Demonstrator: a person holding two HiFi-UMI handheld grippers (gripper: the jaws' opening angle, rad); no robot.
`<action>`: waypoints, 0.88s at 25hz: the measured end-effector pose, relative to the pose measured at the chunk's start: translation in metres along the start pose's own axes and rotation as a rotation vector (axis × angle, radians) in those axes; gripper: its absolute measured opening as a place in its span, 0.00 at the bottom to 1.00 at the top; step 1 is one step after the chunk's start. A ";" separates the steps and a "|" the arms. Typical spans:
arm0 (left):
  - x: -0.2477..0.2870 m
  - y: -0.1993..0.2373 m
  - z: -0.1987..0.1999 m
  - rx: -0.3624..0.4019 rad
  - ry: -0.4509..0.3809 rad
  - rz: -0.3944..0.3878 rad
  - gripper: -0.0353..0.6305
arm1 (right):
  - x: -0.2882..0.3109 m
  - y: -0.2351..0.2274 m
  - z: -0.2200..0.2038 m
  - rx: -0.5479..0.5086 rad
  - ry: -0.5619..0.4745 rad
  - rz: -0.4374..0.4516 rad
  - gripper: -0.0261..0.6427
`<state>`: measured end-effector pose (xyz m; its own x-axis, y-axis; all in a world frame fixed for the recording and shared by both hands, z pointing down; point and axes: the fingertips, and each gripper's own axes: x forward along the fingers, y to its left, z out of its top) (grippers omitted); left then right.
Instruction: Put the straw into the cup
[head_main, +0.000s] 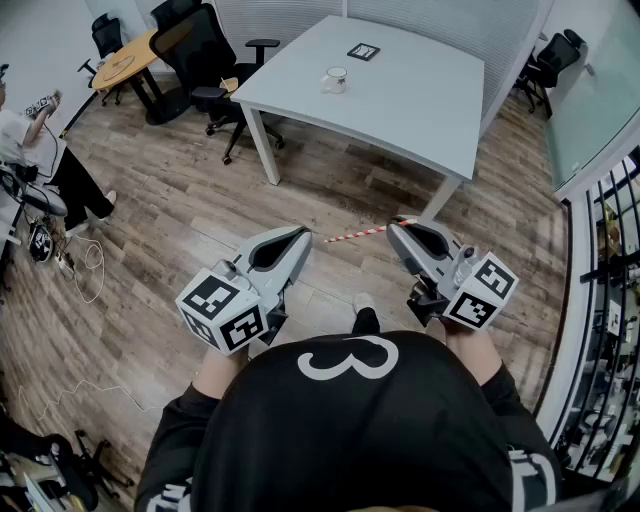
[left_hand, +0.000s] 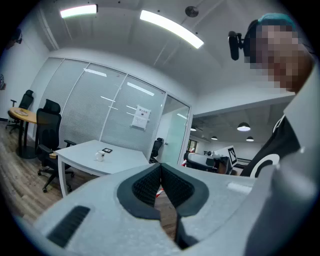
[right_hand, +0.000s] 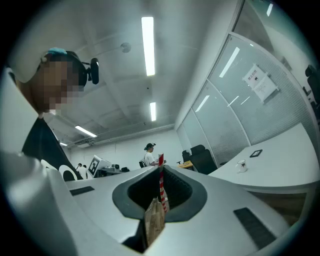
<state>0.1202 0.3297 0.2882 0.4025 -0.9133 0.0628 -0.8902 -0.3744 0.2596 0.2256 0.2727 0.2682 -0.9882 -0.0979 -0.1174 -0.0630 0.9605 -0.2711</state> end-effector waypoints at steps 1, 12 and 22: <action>0.001 0.001 0.000 -0.003 0.001 -0.001 0.08 | 0.001 0.000 0.000 -0.008 0.005 -0.002 0.08; -0.008 0.004 -0.004 -0.016 0.010 -0.027 0.08 | 0.009 0.013 -0.007 0.002 0.018 -0.012 0.08; -0.015 -0.003 -0.007 -0.015 0.013 -0.054 0.08 | 0.005 0.026 -0.010 -0.006 0.015 -0.025 0.08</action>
<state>0.1180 0.3457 0.2934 0.4531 -0.8894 0.0610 -0.8636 -0.4210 0.2774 0.2174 0.2999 0.2703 -0.9883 -0.1182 -0.0962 -0.0886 0.9593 -0.2682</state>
